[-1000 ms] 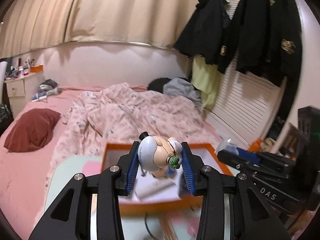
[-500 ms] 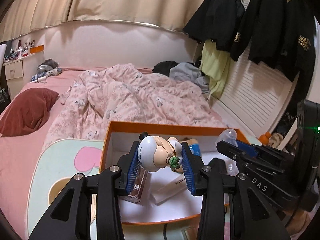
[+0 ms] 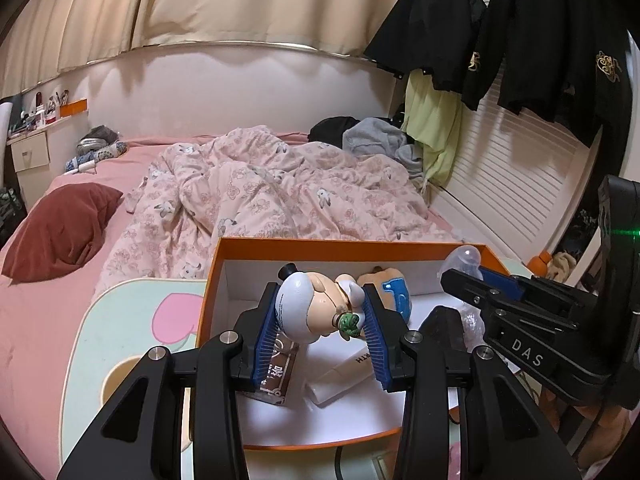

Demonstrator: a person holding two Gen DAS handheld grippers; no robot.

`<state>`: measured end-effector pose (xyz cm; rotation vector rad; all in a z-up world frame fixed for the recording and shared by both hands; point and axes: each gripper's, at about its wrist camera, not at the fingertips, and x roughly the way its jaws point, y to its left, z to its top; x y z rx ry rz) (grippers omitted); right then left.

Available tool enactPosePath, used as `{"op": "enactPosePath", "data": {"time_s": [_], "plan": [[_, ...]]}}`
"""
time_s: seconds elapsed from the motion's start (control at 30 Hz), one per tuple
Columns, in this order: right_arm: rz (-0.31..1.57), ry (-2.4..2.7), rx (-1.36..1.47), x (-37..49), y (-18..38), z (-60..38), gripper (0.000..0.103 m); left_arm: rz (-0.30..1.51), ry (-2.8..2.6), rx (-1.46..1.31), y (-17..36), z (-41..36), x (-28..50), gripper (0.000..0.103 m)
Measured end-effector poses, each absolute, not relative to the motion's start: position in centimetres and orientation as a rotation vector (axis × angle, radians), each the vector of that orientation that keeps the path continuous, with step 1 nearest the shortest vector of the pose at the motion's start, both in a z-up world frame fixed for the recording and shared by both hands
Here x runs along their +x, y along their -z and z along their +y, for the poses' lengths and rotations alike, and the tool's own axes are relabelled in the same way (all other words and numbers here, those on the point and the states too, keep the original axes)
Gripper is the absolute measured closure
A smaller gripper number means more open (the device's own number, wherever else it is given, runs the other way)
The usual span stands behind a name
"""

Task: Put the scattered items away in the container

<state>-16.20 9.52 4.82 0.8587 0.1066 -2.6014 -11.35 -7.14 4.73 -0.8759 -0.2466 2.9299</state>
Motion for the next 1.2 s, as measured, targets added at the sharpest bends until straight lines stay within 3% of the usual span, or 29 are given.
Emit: {"op": "enactPosePath", "data": {"time_s": [0.23,0.3,0.33,0.67,0.9,1.2], "plan": [[0.069,2.604,0.838,-16.1,-5.0,9.8,0.079,-0.334,-2.948,-0.879,-4.5,-8.2,-11.7,0.059],[0.042,2.603,0.831,-16.1,-5.2,10.0,0.056,-0.36,-2.943,-0.887,-4.4,-8.5,-11.8,0.055],[0.022,2.605,0.821,-16.0,-5.3,10.2,0.054,-0.365,-2.945,-0.881,-4.3,-8.5,-11.7,0.054],[-0.007,2.602,0.807,-15.4,-5.7,10.7,0.054,-0.376,-2.937,-0.859,-4.9,-8.7,-10.7,0.054],[0.077,2.626,0.747,-13.0,-7.0,10.8,0.054,-0.357,-2.98,-0.829,-7.3,-8.9,-8.9,0.053],[0.131,2.579,0.744,-8.8,-7.5,11.7,0.047,-0.202,-2.993,-0.822,-9.7,-6.6,-3.5,0.038]]}}
